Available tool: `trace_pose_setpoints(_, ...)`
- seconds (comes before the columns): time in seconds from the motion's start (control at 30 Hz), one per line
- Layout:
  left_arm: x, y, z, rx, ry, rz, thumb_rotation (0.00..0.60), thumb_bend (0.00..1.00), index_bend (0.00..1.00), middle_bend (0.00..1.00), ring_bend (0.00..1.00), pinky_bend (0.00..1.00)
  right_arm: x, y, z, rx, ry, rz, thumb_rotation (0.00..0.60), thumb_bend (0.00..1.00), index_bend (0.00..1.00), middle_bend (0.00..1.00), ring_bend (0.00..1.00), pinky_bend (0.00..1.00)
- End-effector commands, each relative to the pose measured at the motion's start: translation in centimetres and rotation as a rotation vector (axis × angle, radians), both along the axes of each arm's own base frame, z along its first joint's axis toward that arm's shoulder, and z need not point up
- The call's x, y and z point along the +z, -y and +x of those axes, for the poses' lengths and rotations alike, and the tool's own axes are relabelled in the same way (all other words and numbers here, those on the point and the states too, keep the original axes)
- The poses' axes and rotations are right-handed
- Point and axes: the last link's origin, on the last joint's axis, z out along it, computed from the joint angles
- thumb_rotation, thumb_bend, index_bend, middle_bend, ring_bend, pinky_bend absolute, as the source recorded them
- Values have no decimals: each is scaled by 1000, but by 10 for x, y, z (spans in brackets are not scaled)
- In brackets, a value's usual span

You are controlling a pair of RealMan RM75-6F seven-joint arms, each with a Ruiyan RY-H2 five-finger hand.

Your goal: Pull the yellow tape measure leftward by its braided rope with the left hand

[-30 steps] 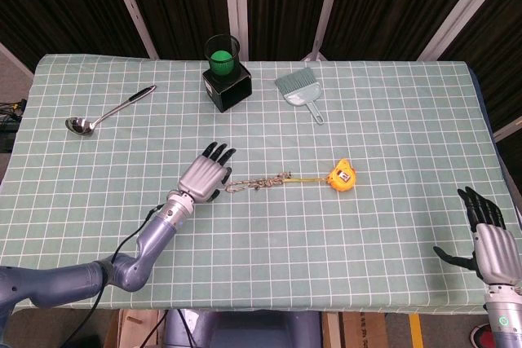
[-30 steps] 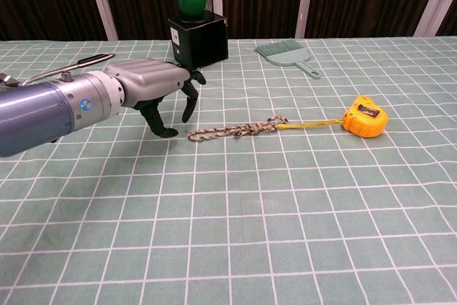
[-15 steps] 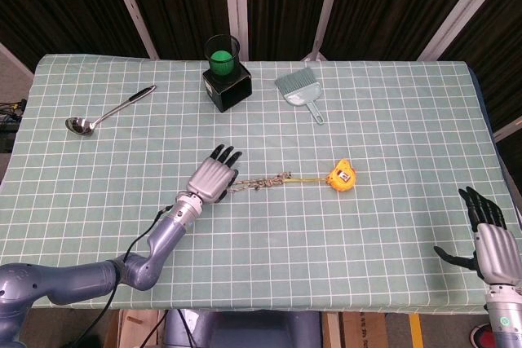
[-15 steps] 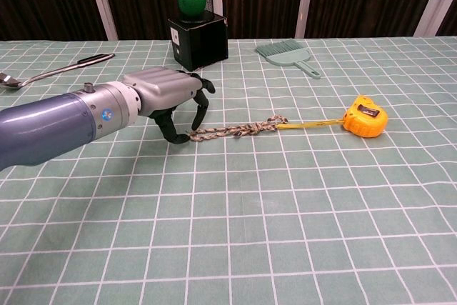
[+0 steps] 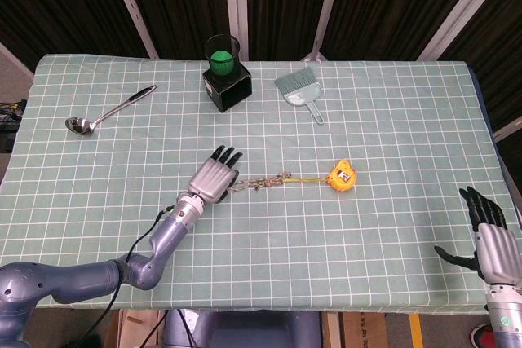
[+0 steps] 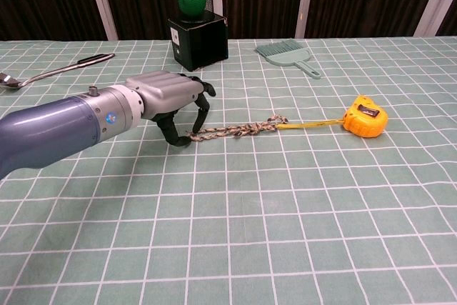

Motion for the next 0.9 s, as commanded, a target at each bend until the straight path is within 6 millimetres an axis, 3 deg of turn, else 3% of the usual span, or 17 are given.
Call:
trace_pose_setpoints(0.03, 0, 0, 0, 0, -2, -2, 600, 453, 541, 70, 0, 0, 0, 0, 0, 0, 0, 0, 600, 123, 0, 0, 0, 0)
trace_pose_setpoints(0.9, -1, 1, -4, 6, -8, 2, 600, 523, 569, 79, 0, 0, 1, -1, 1, 3, -4, -4, 600, 122, 0, 0, 0, 0)
